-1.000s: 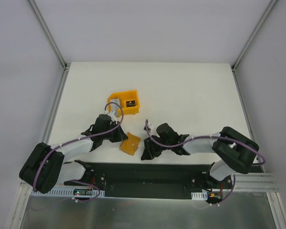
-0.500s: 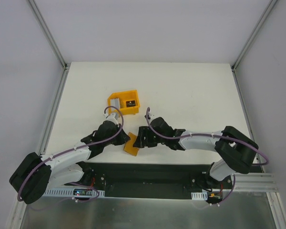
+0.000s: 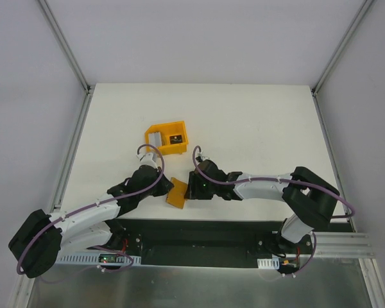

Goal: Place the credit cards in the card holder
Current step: Open the card holder at the center of the board.

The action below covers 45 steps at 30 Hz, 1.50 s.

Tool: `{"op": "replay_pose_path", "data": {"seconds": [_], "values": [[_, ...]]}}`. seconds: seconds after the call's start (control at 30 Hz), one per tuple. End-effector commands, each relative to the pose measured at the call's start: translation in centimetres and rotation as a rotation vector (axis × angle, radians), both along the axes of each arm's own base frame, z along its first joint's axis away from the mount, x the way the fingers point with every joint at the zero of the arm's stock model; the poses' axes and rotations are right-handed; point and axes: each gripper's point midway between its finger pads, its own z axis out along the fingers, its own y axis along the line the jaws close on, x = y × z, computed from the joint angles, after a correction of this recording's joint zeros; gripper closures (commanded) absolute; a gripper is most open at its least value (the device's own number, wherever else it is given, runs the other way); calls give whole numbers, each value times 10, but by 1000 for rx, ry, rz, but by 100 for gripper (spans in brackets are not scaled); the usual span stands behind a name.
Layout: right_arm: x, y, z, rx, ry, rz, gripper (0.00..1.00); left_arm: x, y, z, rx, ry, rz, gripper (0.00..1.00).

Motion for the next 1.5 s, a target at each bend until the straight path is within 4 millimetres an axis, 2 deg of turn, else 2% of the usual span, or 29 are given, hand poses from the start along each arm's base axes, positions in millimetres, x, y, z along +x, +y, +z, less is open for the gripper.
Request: {"op": "replay_pose_path", "data": {"seconds": [0.0,0.13,0.23,0.37,0.43,0.5,0.57,0.63,0.77,0.87,0.97,1.03,1.1,1.17,1.3,1.37,1.47], "values": [[6,3,7,-11,-10,-25,56,2,3,4,5,-27,21,100],[5,4,7,-6,-9,-25,66,2,5,3,13,-28,27,100],[3,4,7,-2,-3,-19,79,1,7,-1,22,-22,35,100],[4,1,8,0,-8,-26,89,1,9,-3,29,-17,39,100],[4,0,8,1,-17,-25,99,1,9,-3,31,-18,39,100],[4,-1,10,2,-31,-13,99,0,11,-5,42,-14,41,99],[12,-5,17,-4,-80,-20,99,0,13,-6,55,-10,45,84],[13,-6,27,8,-114,-9,99,-1,14,-4,71,-12,31,62],[13,-11,42,33,-127,9,99,-5,19,1,122,11,13,43],[4,-6,59,104,-77,39,99,-11,9,23,93,14,-54,40],[-4,-9,65,96,-26,38,99,-17,-1,48,43,33,-94,36],[-14,-4,82,144,24,59,99,-20,-6,64,12,35,-117,35],[-14,-2,101,202,5,51,99,-25,-12,76,-14,49,-147,34],[-12,0,107,218,-15,76,99,-27,-14,73,-13,66,-158,30],[-5,6,100,187,-53,139,99,-29,-7,34,73,126,-160,33],[-4,9,99,188,-37,147,99,-33,-12,33,55,144,-190,33],[0,9,91,175,-29,127,99,-32,-9,28,76,139,-181,32]]}}
